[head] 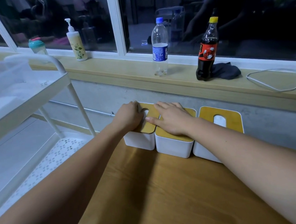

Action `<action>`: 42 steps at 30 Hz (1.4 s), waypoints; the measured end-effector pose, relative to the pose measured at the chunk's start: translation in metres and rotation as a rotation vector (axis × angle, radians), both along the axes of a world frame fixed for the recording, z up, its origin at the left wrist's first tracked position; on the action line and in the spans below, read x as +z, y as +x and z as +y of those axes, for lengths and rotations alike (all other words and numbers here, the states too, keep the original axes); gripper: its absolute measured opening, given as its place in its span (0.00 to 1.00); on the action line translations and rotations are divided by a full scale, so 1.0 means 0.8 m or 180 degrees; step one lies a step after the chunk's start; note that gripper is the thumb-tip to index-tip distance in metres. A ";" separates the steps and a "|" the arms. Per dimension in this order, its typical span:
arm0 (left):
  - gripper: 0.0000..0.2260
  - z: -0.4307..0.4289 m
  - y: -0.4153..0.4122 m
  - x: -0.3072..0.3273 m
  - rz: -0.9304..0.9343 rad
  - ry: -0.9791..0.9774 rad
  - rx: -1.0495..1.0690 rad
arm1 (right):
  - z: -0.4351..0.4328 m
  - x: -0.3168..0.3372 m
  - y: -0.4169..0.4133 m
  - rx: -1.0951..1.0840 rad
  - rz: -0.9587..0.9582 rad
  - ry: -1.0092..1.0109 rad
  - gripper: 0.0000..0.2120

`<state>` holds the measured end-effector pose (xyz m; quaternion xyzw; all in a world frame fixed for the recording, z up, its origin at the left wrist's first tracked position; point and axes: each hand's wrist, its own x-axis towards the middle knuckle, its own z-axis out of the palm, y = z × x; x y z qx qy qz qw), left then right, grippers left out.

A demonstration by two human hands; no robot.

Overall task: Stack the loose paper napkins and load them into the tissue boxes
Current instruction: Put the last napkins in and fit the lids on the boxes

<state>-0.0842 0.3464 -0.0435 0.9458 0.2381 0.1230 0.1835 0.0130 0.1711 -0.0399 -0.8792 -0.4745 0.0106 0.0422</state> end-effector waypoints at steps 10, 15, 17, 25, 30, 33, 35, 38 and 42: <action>0.46 0.042 -0.048 0.052 0.0718 -0.1472 -0.0803 | 0.002 0.000 0.000 -0.0042 0.0083 -0.0009 0.46; 0.60 0.064 -0.057 0.044 0.1084 -0.1496 -0.1046 | 0.002 0.003 0.004 -0.0052 0.0160 0.0060 0.48; 0.61 0.065 -0.058 0.039 0.1021 -0.1378 -0.1025 | 0.002 0.007 0.004 -0.0033 0.0180 0.0081 0.48; 0.59 0.065 -0.071 0.021 0.0524 -0.1690 -0.0930 | 0.003 0.023 0.014 -0.0163 0.0276 0.0182 0.37; 0.58 0.061 -0.075 0.022 0.0487 -0.1670 -0.0942 | 0.007 0.032 0.019 -0.0322 0.0575 0.0154 0.44; 0.53 0.055 -0.077 0.023 0.0386 -0.1580 -0.0949 | 0.010 0.037 0.024 -0.0456 0.0773 0.0358 0.46; 0.50 0.050 -0.079 0.024 0.0288 -0.1465 -0.0960 | 0.013 0.037 0.026 -0.0496 0.0794 0.0409 0.45; 0.48 0.046 -0.083 0.022 0.0194 -0.1363 -0.0975 | 0.016 0.033 0.029 -0.0484 0.0797 0.0494 0.42; 0.51 0.052 -0.077 0.028 0.0428 -0.1398 -0.0912 | 0.016 0.023 0.038 -0.0496 0.0863 0.0588 0.33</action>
